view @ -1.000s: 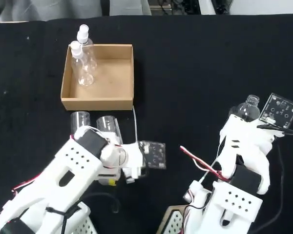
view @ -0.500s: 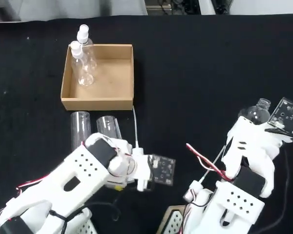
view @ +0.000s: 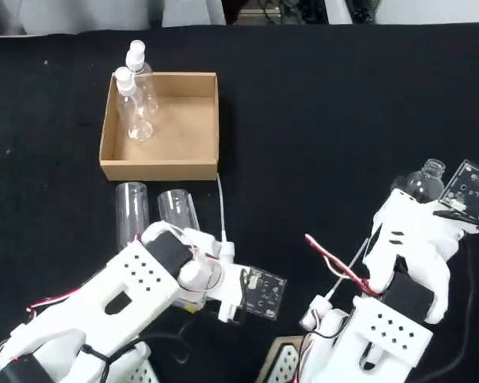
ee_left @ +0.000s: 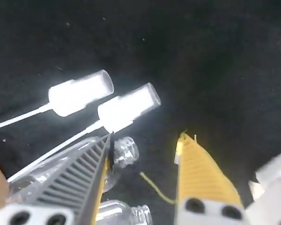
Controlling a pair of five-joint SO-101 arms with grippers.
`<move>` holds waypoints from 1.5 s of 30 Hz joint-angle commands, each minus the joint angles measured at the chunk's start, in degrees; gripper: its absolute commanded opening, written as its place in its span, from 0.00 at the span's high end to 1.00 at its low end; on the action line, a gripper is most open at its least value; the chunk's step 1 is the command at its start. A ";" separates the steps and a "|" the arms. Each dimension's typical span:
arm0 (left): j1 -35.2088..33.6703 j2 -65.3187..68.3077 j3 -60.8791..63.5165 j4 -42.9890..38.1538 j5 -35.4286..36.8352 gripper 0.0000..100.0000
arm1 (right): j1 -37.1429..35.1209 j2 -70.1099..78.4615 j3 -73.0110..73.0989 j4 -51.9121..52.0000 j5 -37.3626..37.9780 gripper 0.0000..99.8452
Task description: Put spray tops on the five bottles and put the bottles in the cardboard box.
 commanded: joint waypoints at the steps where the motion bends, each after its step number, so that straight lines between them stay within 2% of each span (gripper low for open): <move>1: 0.66 0.18 2.51 -5.01 -0.70 0.80 | 1.41 -1.01 -1.89 -1.76 -0.35 0.93; 14: 0.57 0.62 3.12 -6.95 -3.52 0.80 | 1.05 -1.01 -1.89 -1.76 -0.26 0.93; 19: 0.66 8.88 1.80 -10.37 -3.43 0.80 | 0.97 -1.01 -1.89 -1.76 -0.26 0.93; 26: 0.31 20.57 -4.62 -10.46 -3.25 0.80 | 0.97 -1.01 -1.89 -1.76 -0.09 0.93; 41: 3.03 23.38 -6.90 -11.34 3.16 0.80 | 0.97 -1.01 -1.89 -1.76 0.09 0.93; 45: 2.77 23.47 -4.62 -16.09 3.60 0.80 | 0.88 -1.01 -1.89 -1.76 0.09 0.93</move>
